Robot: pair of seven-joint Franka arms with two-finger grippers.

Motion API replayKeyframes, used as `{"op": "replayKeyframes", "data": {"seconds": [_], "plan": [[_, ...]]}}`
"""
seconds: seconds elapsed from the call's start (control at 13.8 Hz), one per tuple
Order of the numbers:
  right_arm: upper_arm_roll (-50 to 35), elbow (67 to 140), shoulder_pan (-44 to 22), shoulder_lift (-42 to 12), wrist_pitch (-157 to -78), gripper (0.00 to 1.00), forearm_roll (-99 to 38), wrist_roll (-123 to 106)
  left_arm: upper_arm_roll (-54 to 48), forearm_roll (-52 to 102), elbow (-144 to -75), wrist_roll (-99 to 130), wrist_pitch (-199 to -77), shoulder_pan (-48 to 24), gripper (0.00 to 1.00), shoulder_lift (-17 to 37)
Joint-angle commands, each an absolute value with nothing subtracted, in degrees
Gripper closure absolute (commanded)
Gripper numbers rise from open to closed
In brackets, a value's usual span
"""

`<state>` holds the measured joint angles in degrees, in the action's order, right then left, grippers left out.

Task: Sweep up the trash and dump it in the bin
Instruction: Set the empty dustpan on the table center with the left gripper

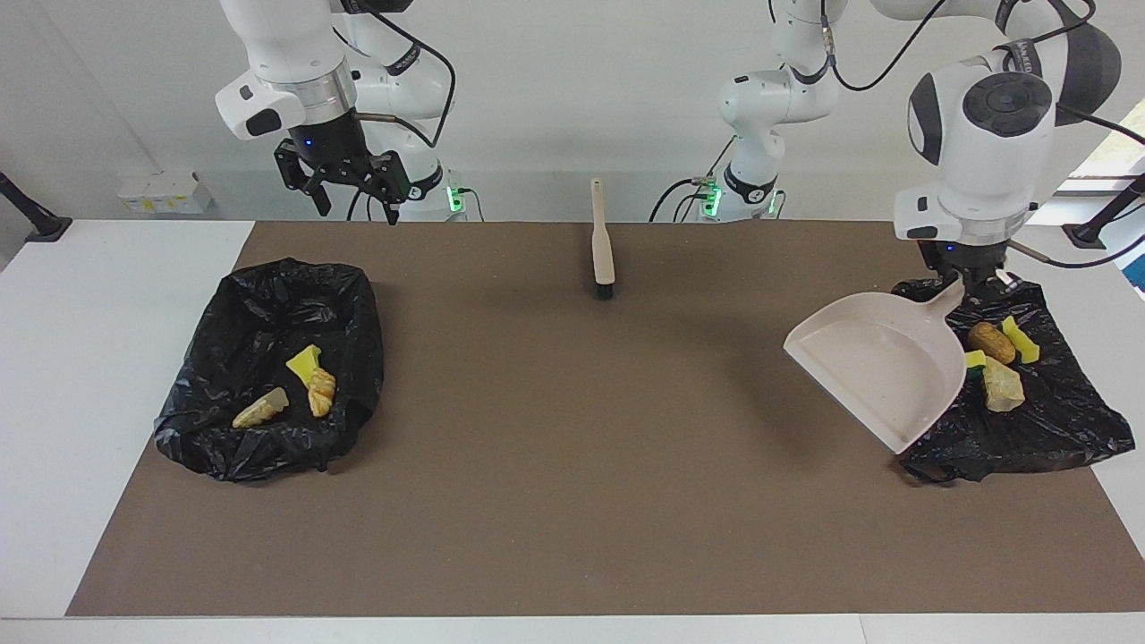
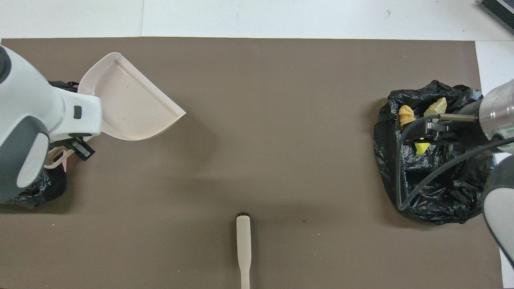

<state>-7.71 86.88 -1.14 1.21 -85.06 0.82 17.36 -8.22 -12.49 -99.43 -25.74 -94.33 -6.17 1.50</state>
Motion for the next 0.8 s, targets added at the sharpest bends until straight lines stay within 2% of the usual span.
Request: {"op": "replayKeyframes", "data": {"seconds": [0.0,0.36,0.58,0.73], "plan": [[-7.21,86.84,-0.18,1.67,-84.55,0.0,0.62,15.38,-7.21,-4.43,-103.62,-16.19,-95.44,-8.0,1.0,-1.76],[-7.03,86.84,1.84,1.58,-84.55,0.0,0.62,15.56,-7.47,-0.79,-106.34,3.5,-102.64,-15.46,1.0,-1.23],[-7.03,86.84,1.85,1.58,-84.55,0.0,0.62,15.56,-7.47,-0.26,-107.05,8.41,-106.25,-19.32,1.0,0.43],[-7.03,86.84,1.85,1.58,-84.55,0.0,0.62,15.56,-7.47,-0.18,-106.96,16.04,-109.67,-22.57,1.0,3.68]]}}
